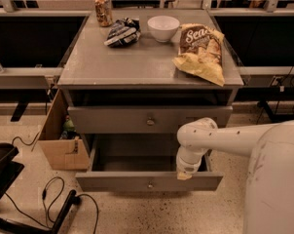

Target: Open middle drawer

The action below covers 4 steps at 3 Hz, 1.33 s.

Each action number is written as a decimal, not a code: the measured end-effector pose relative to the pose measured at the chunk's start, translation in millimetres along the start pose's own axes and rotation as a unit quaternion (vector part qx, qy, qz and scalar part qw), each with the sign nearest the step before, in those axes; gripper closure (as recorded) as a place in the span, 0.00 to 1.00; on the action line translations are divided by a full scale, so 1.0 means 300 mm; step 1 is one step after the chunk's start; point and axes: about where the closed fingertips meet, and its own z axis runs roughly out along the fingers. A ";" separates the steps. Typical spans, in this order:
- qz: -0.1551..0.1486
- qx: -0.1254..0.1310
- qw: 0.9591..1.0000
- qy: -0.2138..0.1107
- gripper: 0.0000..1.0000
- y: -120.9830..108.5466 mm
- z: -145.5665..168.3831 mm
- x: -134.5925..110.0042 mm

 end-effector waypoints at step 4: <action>0.000 0.000 1.000 0.000 0.05 0.000 0.000 0.000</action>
Offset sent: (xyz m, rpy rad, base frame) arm 0.0000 0.0000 0.0000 0.0000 0.0001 0.0000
